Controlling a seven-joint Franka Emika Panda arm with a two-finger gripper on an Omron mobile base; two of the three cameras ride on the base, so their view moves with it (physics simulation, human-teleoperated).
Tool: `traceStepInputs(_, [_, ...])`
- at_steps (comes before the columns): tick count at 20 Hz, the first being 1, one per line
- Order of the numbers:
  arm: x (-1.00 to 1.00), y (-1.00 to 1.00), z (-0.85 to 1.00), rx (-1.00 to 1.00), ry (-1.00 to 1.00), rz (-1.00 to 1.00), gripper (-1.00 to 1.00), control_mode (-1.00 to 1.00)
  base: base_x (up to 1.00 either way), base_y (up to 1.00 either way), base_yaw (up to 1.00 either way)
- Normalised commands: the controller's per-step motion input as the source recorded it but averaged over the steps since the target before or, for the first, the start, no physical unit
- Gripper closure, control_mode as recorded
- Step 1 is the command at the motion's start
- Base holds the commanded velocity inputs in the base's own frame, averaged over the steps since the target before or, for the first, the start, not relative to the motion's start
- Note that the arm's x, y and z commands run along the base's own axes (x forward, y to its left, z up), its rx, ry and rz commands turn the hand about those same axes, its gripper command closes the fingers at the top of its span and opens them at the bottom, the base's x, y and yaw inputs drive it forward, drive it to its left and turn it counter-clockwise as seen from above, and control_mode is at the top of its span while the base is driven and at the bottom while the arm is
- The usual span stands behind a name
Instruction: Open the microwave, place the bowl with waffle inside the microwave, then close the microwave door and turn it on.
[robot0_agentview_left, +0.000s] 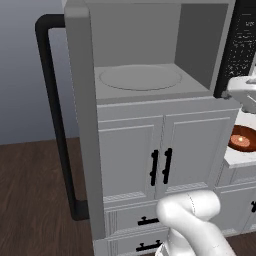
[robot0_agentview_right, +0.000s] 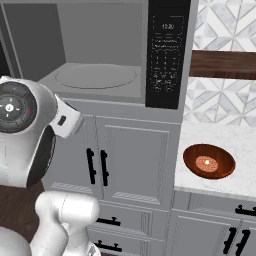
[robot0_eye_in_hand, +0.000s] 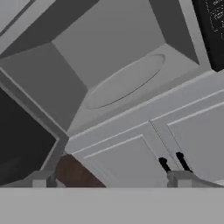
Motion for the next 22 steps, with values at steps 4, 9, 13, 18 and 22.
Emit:
traceStepInputs(4, [0.0,-1.0,-0.24,0.16,0.22,-0.29,-1.0,-1.0,0.0,0.0,0.0])
traceStepInputs(9, [0.03,-1.0,-0.42,0.2,0.16,-0.25,-1.0,-1.0,0.0,0.0,0.0])
traceStepInputs(13, [0.23,-1.0,-0.64,0.12,0.09,-0.21,-1.0,-1.0,0.0,0.0,0.0])
traceStepInputs(18, [0.41,-1.0,-0.59,0.12,0.05,-0.19,-1.0,-1.0,0.0,0.0,0.0])
traceStepInputs(22, [0.61,-0.95,-0.51,0.16,0.02,-0.08,-1.0,-1.0,0.0,0.0,0.0])
